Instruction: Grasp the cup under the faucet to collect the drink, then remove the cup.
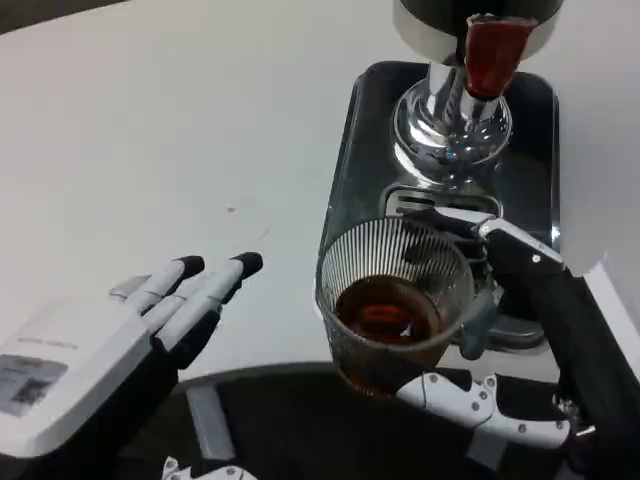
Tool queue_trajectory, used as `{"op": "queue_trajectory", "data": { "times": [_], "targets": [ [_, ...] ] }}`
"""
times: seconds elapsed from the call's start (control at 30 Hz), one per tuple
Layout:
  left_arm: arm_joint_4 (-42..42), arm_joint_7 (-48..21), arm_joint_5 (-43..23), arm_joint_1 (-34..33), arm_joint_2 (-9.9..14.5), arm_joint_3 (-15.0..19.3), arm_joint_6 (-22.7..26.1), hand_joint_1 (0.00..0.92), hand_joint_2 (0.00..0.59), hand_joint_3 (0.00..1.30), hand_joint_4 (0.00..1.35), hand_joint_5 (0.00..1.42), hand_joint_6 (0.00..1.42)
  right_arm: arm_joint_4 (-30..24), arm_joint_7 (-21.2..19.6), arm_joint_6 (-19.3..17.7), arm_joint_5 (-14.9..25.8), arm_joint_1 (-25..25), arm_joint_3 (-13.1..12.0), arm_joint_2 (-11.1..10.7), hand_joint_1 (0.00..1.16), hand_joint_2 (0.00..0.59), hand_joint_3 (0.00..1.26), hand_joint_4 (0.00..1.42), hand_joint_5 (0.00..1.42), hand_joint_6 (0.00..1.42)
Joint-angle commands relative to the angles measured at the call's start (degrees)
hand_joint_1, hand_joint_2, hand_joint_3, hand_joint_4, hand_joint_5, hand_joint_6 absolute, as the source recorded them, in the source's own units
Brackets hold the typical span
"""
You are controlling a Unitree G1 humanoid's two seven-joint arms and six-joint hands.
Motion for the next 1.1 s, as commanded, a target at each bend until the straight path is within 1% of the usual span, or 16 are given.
{"op": "queue_trajectory", "data": {
  "times": [0.03, 0.53, 1.1],
  "targets": [
    [-0.09, -1.1, 0.38, -0.11, 0.16, -1.18, -0.05, 0.0, 0.101, 0.0, 0.0, 0.0, 0.06, -2.25, 0.1, -3.14, 1.96, 0.9, -1.02, 0.06, 0.84, 0.21, 0.76, 0.8, 0.94, 1.04],
    [-0.12, -1.61, 0.98, -2.31, -0.1, -2.98, 0.97, 0.0, 0.101, 0.0, 0.0, 0.0, 0.06, -3.99, 1.86, -3.78, 4.5, 3.34, -4.8, -1.36, 0.84, 0.209, 0.76, 0.8, 0.95, 1.05],
    [-0.83, -2.78, 1.22, -4.04, 0.31, -5.05, 2.3, 0.0, 0.101, 0.0, 0.0, 0.0, 0.06, -4.4, 2.42, -4.85, 5.82, 5.17, -7.23, -2.04, 0.84, 0.209, 0.77, 0.81, 0.95, 1.07]
  ]
}}
